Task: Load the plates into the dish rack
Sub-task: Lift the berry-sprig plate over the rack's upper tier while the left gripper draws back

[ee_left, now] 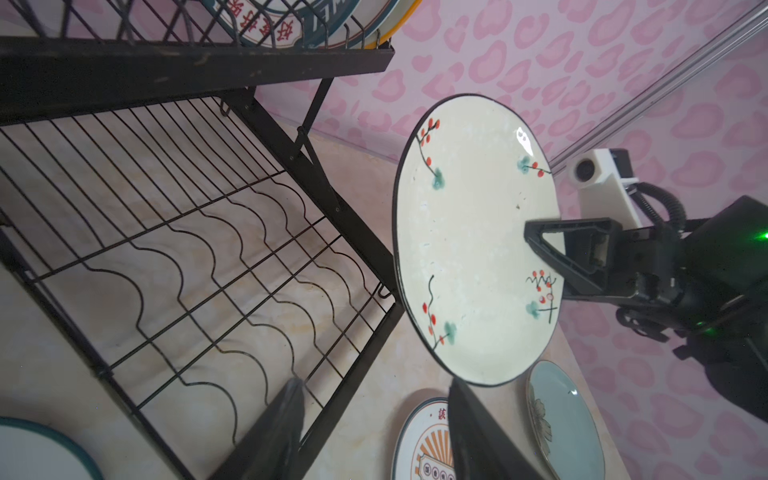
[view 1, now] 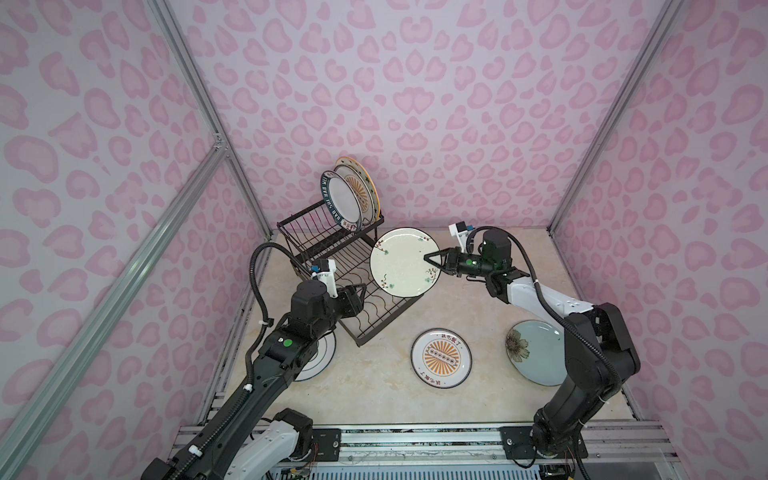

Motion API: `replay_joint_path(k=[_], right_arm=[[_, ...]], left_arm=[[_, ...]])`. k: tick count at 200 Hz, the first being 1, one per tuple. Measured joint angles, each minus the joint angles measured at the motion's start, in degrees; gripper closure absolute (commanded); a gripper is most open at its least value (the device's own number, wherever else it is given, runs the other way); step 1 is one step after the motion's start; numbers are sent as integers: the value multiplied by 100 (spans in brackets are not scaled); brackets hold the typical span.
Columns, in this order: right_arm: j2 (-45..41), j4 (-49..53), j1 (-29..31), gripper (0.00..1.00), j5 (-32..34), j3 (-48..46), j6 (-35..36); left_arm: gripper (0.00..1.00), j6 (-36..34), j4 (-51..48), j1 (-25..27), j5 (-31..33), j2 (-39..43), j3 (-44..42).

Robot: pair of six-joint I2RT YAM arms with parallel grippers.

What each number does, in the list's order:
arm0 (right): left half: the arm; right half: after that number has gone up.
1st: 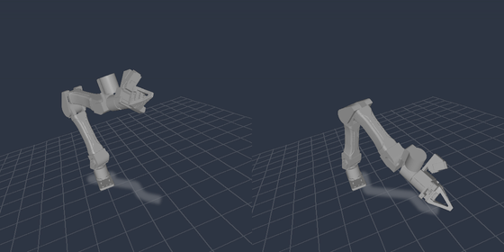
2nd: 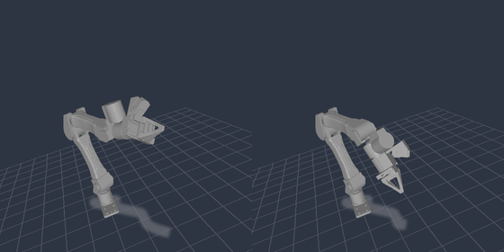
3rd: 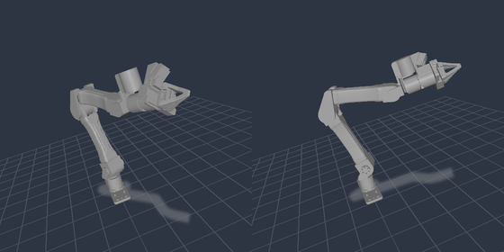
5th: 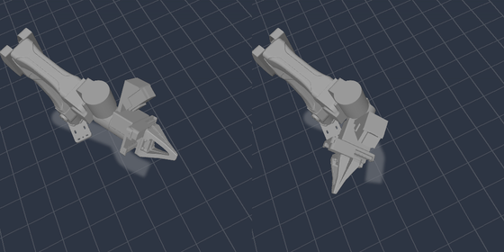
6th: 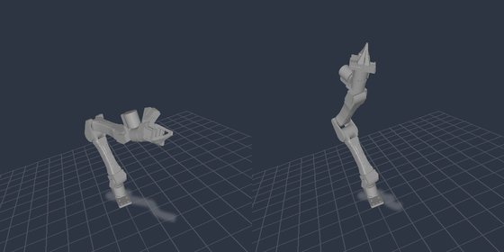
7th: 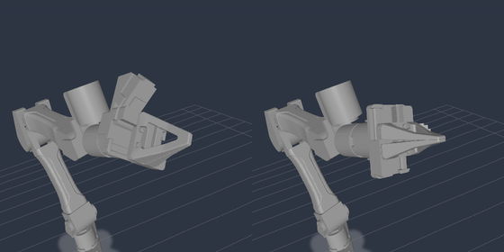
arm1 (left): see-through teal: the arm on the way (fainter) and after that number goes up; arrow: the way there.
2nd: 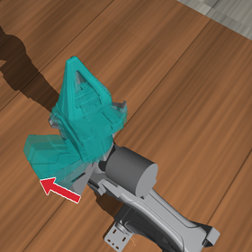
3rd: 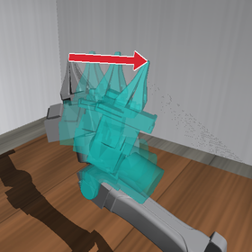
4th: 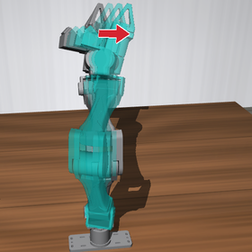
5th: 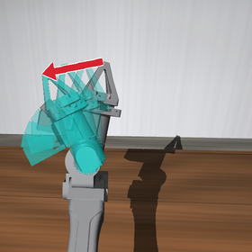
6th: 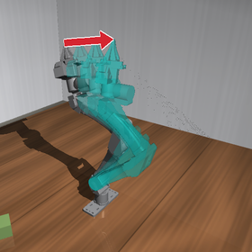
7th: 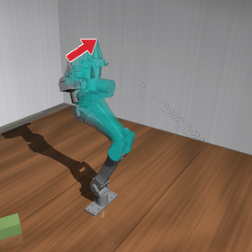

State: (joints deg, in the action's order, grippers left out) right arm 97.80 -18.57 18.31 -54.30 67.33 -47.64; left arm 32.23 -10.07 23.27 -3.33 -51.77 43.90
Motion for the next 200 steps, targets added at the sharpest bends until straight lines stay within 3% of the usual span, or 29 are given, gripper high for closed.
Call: replay_joint_path(k=[55,104,200], right_arm=[[-415,1759,28,100,686,999,1150],[-538,2636,404,100,1368,1812,1705],[-345,3261,1360,100,2859,3386,2566]], left_arm=[[43,-280,-610,-302,323,782,-317],[44,236,-573,-317,164,1158,-1093],[44,673,-527,-317,24,1519,-1379]])
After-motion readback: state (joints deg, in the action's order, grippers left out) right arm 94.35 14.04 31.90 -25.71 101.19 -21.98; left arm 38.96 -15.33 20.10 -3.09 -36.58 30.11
